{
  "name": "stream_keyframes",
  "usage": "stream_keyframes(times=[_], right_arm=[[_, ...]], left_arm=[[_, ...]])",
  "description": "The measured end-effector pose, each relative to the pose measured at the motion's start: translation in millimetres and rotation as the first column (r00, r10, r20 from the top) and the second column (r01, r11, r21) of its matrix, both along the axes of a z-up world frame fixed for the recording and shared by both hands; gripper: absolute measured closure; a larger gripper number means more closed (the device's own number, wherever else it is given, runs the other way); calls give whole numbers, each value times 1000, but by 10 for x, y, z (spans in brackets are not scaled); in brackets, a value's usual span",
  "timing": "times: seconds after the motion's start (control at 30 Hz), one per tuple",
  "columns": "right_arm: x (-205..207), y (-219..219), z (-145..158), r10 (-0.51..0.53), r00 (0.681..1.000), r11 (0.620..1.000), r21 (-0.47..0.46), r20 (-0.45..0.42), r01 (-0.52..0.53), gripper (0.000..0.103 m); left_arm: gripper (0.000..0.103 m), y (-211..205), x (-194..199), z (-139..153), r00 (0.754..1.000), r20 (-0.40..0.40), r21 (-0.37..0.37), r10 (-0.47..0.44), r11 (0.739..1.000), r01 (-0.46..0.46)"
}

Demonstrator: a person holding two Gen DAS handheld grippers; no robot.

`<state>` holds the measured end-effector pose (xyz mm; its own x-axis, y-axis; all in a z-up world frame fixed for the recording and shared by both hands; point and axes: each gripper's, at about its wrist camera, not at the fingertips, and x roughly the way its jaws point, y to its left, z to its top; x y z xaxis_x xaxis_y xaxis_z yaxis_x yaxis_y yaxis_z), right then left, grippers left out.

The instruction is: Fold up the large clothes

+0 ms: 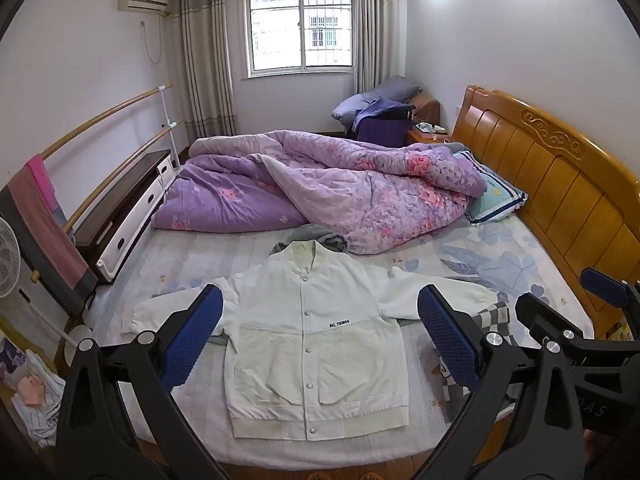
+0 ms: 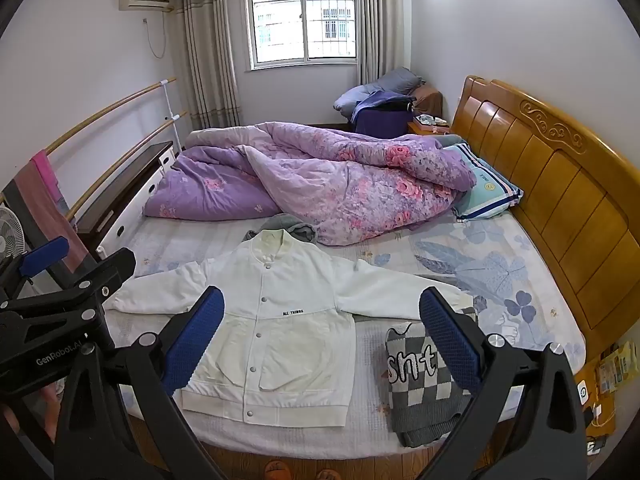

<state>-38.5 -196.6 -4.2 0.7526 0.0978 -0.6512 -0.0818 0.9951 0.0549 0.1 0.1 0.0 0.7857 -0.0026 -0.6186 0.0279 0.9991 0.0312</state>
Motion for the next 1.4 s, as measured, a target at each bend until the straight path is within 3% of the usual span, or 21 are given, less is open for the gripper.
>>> stream_keyframes(times=[1.4], right_arm=[[-3, 19, -23, -6, 1000, 1000, -3, -12, 6, 9]], left_arm=[[5, 1, 3, -2, 1000, -9, -4, -1, 1000, 1]])
